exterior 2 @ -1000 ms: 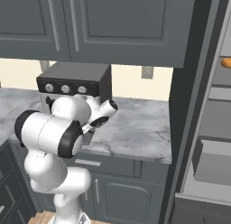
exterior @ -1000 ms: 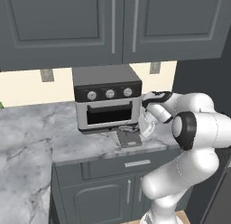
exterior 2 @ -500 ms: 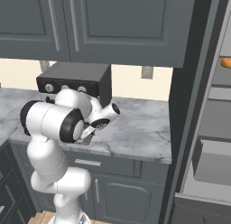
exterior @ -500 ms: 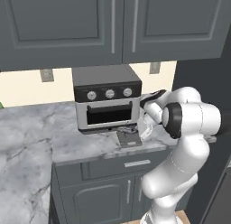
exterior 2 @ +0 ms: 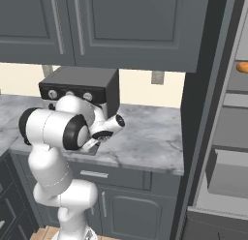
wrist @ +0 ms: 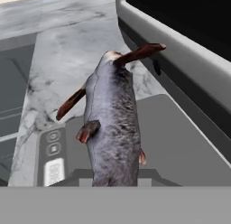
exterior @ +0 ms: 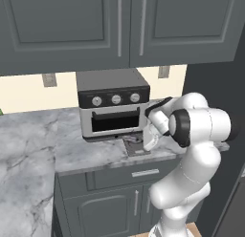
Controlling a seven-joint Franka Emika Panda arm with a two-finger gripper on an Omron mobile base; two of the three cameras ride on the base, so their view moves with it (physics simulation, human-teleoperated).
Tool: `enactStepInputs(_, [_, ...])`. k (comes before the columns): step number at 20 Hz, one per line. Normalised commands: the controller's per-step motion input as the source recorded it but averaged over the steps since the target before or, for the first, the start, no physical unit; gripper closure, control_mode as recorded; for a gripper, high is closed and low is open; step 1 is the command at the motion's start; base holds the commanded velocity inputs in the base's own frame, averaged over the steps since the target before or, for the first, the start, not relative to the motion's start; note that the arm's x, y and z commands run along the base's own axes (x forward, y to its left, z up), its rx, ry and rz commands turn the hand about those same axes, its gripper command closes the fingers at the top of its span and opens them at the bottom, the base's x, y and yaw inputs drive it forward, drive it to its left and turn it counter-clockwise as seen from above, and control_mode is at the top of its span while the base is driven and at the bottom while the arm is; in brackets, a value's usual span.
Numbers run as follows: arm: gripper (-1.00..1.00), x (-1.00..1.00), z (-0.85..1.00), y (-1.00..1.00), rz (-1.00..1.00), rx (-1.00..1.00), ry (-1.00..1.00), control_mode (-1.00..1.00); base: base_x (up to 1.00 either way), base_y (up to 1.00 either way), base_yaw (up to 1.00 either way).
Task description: Take the fish from the fridge and place it on the digital scale on the counter by the fridge. Wait a few seconds for a reading, then move it to the plate on the dining counter.
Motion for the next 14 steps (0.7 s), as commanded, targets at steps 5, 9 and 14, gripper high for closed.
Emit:
enactStepInputs(5, [-1.00,0.36,-0.16,0.12,-0.01,0.03,0.08,-1.00,0.00,0.00,0.00])
enactStepInputs(9, [-1.00,0.39,-0.01,0.01,-0.02,0.03,0.07,-1.00,0.00,0.00,0.00])
enactStepInputs(14, [-1.00,0.11,0.10,-0.06,0.00,0.06,0.03,-1.00,0.00,0.00,0.00])
